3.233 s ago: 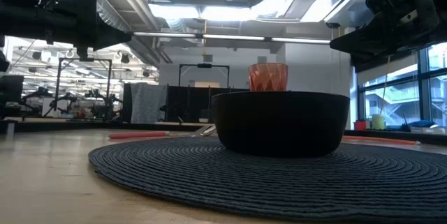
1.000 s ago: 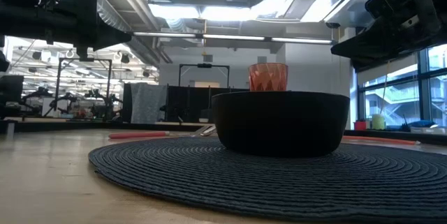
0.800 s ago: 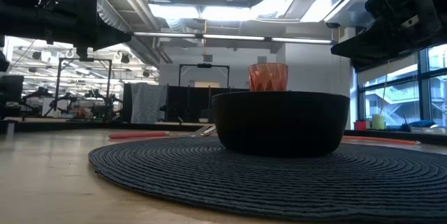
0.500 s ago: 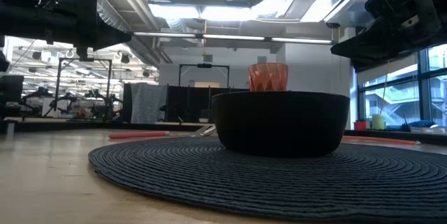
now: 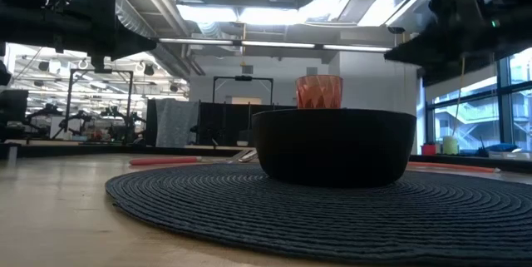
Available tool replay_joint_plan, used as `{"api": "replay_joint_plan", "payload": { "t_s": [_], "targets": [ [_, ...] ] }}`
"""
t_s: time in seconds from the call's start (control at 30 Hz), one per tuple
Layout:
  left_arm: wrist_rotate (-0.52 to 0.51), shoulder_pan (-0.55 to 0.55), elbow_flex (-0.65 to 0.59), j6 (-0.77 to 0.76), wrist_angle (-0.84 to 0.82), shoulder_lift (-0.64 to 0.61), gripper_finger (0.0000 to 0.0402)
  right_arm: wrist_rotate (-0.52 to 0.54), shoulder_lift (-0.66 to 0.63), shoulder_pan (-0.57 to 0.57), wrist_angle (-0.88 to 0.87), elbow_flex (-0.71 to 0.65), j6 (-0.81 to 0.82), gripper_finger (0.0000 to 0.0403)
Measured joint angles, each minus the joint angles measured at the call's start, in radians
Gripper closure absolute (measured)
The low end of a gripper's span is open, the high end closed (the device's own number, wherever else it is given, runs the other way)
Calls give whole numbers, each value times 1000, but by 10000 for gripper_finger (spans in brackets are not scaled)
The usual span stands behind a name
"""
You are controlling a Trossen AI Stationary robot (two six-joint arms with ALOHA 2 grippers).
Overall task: Pick & Place Utensil
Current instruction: Put the brown cup at the top right of the black table mat
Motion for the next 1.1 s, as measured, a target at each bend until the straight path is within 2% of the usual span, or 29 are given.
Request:
{"api": "replay_joint_plan", "payload": {
  "t_s": [0.1,0.23,0.37,0.53,0.8,1.0,1.1],
  "targets": [
    [0,0,0,0,0,0,398,-12,30,0,-97,97,-31,397],
    [0,0,0,0,0,0,398,-20,112,1,-340,292,-38,398],
    [0,0,0,0,0,0,398,6,231,1,-565,490,-73,386],
    [0,0,0,0,0,0,398,7,399,0,-730,699,-146,361],
    [0,0,0,0,0,0,398,29,681,-10,-959,962,-237,260],
    [0,0,0,1,0,0,398,164,807,-15,-1015,1026,-351,183],
    [0,0,0,1,0,0,398,167,825,-33,-1010,1032,-356,160]
  ]
}}
